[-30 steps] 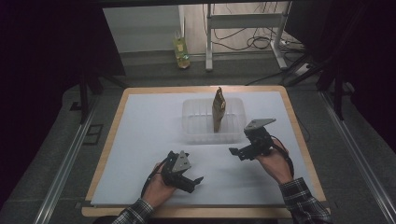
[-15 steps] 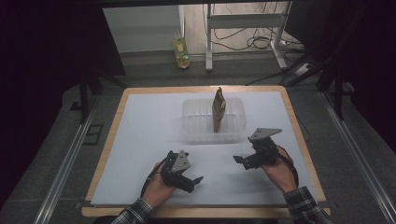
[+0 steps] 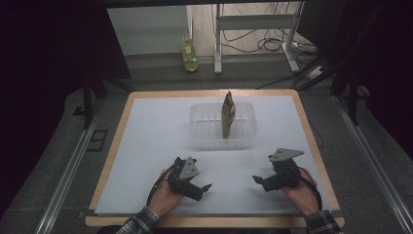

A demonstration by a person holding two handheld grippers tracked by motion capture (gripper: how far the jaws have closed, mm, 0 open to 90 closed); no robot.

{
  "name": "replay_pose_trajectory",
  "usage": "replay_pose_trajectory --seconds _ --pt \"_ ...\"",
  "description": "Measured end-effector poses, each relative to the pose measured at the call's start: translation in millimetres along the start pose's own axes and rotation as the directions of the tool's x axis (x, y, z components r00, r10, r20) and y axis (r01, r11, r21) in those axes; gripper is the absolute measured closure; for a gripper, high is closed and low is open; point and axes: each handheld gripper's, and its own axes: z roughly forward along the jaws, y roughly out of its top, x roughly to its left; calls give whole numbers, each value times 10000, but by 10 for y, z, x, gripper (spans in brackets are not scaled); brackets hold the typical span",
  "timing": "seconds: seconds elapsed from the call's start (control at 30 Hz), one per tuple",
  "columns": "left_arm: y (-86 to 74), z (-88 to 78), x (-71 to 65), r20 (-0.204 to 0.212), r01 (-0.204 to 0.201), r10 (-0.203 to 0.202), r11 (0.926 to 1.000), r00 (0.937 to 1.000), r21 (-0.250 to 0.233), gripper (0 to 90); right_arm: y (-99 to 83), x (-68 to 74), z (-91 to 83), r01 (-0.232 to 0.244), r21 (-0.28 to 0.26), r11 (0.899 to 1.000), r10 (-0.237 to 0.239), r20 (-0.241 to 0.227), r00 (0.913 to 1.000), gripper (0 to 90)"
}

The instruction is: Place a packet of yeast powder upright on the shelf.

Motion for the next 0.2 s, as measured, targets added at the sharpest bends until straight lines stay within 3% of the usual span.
replay_pose_trajectory --seconds 0.2 --pt "8 8 -1 1 -51 51 10000 10000 -21 22 -43 -10 19 -62 159 9999 62 5 10000 20"
